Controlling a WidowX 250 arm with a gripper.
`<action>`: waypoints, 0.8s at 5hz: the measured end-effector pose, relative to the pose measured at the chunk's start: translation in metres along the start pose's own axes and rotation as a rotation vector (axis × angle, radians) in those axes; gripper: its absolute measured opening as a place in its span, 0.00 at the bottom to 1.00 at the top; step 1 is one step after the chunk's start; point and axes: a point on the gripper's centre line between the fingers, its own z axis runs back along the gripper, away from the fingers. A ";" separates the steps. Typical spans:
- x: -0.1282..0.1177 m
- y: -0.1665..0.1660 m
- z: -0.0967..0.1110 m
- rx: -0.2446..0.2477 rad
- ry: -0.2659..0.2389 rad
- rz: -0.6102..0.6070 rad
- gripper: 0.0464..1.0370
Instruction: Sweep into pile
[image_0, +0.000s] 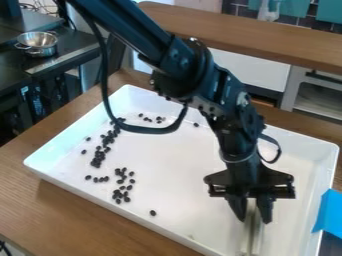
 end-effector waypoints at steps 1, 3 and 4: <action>0.004 0.017 0.004 0.041 0.014 -0.025 0.33; 0.019 0.067 0.015 0.087 0.026 -0.014 0.33; 0.026 0.092 0.022 0.098 0.025 -0.001 0.33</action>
